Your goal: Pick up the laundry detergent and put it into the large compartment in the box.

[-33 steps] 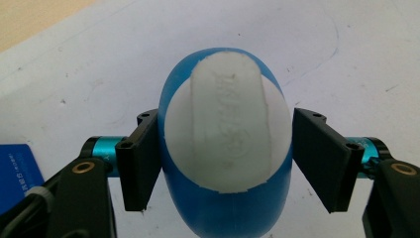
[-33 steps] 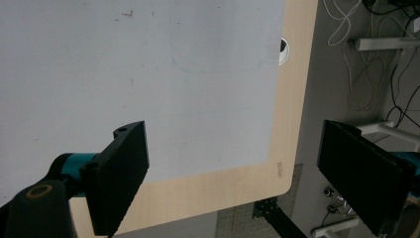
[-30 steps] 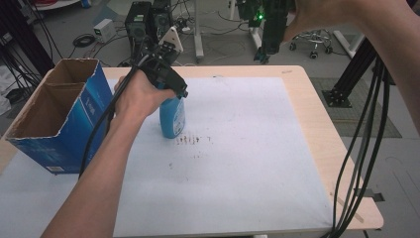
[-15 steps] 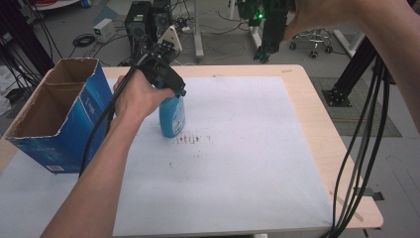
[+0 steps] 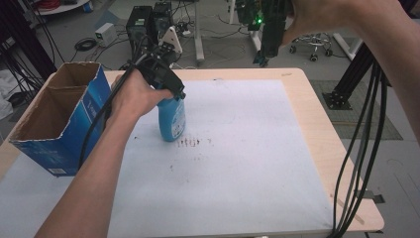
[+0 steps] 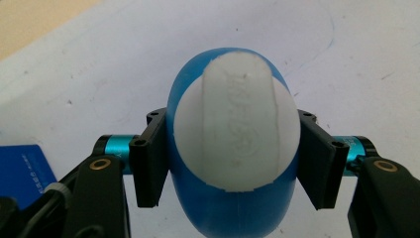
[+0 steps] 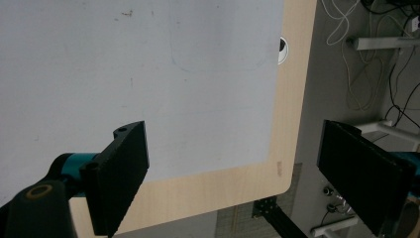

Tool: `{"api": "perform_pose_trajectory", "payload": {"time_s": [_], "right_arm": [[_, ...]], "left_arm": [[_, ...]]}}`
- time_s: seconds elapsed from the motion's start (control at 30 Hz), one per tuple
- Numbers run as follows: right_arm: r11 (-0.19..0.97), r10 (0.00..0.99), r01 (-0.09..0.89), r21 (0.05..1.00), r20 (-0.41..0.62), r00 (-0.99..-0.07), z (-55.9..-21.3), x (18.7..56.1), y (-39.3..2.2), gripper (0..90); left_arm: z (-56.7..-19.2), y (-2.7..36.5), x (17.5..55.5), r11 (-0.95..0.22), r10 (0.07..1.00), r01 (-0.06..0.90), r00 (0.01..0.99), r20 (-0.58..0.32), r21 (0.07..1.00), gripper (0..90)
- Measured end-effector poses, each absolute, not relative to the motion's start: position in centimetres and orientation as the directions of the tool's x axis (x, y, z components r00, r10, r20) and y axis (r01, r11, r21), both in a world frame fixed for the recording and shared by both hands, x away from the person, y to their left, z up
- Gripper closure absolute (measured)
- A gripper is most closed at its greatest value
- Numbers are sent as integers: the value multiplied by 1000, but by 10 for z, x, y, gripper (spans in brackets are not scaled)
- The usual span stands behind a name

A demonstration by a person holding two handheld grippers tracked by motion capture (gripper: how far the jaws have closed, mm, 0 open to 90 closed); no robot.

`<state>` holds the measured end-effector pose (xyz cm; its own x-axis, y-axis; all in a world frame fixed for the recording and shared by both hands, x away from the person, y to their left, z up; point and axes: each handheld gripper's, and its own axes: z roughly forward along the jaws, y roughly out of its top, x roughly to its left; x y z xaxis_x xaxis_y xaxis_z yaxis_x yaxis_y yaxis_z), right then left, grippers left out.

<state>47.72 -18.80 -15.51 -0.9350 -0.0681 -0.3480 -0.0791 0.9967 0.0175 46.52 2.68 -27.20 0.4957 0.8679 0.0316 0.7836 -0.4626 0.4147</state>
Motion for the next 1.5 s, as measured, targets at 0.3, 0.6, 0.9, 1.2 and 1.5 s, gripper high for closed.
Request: {"api": "perform_pose_trajectory", "payload": {"time_s": [0.3, 0.6, 0.9, 1.2, 1.5], "right_arm": [[997, -61, -73, 19, -348, -935, -155, 475, -187, 118], [997, -56, -69, 25, -353, -934, -152, 472, -187, 119], [998, -41, -56, 32, -350, -936, -152, 472, -189, 119], [998, -38, -53, 35, -352, -935, -150, 472, -191, 119], [999, -27, -41, 31, -349, -937, -150, 472, -194, 119]], "left_arm": [[-239, 29, 464, -492, 848, 763, 529, 32, 419, 379], [-199, 28, 463, -529, 825, 745, 564, 39, 405, 379], [-158, 34, 458, -550, 811, 728, 582, 56, 409, 379], [-140, 54, 454, -534, 826, 752, 562, 45, 387, 380], [-110, 89, 445, -517, 838, 761, 544, 50, 391, 380]]}}
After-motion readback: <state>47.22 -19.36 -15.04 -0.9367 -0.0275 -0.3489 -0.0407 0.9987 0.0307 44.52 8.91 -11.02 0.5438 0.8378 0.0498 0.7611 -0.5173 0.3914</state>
